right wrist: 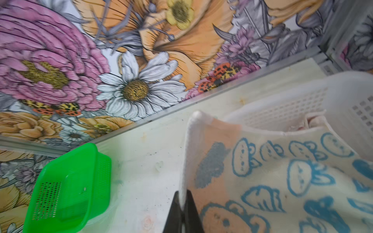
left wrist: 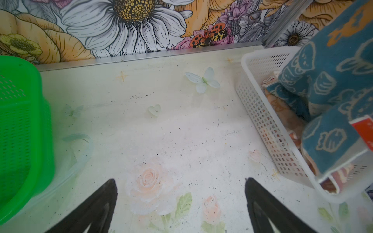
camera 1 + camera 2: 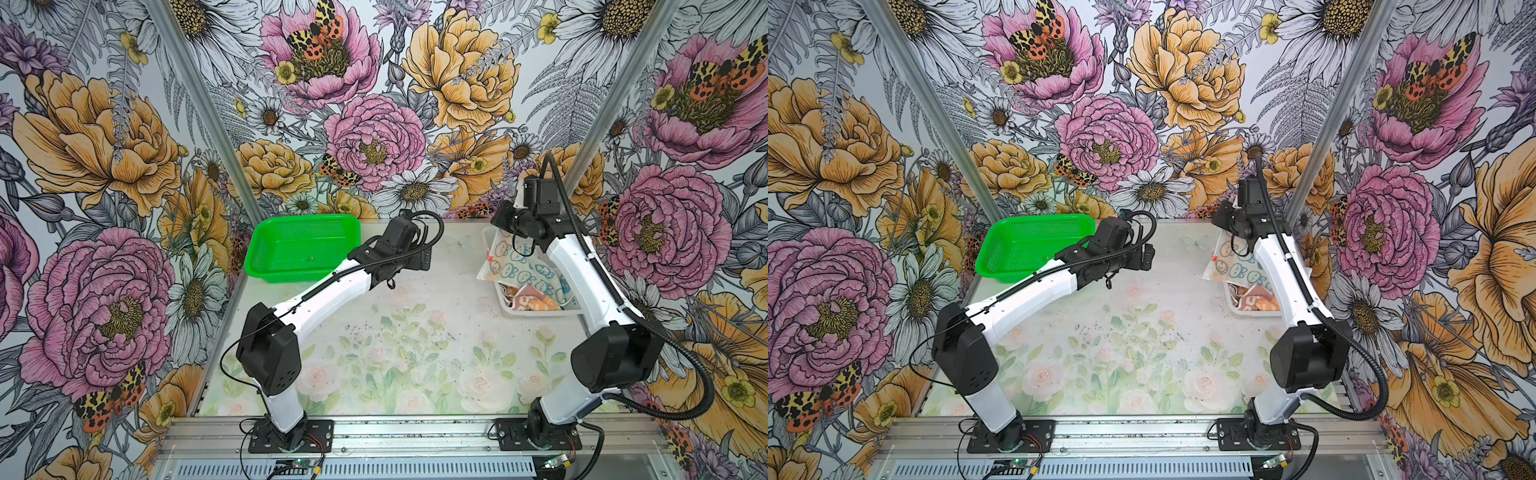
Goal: Fold and stack the towels
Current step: 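Lift the blue rabbit towel with the right gripper and lay it on the table center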
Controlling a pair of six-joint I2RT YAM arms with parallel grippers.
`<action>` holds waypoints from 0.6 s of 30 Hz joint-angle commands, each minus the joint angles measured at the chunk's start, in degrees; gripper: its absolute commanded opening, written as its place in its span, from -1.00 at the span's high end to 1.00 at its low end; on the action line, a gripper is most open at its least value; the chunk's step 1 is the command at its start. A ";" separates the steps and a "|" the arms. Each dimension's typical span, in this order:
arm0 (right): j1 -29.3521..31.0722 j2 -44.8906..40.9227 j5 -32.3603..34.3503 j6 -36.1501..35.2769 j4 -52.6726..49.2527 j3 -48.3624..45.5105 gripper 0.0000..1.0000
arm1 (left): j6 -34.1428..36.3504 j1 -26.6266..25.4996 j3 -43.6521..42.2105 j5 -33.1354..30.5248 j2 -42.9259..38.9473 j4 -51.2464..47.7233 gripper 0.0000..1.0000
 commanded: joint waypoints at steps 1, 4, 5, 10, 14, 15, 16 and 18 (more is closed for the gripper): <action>6.32 -0.60 0.30 -0.35 -4.14 7.97 1.00 | -1.81 1.13 -3.59 -2.92 -4.90 1.95 -0.97; 12.42 1.78 -0.16 -0.35 -6.20 17.88 1.00 | -2.73 1.88 -7.15 -3.93 -9.38 3.01 -0.98; 13.94 2.98 -0.92 -0.07 -6.71 21.64 1.00 | -3.03 2.27 -8.32 -4.20 -10.87 3.33 -0.97; 17.62 11.00 -5.96 2.89 -9.14 39.07 1.00 | -4.39 4.86 -13.19 -5.22 -18.08 3.94 -0.97; 17.44 16.47 -8.88 4.20 -9.25 45.21 1.00 | -5.64 8.11 -17.19 -4.43 -22.99 4.36 -0.97; 16.89 17.30 -9.74 5.05 -9.15 44.26 1.00 | -6.00 8.84 -18.10 -4.08 -24.00 4.52 -0.98; 16.61 17.97 -10.32 5.34 -9.12 43.36 1.00 | -6.13 9.55 -18.84 -3.82 -24.65 4.75 -0.98; 16.27 19.35 -9.88 4.87 -9.06 41.01 1.00 | -6.47 10.69 -20.34 -3.27 -25.61 5.13 -0.98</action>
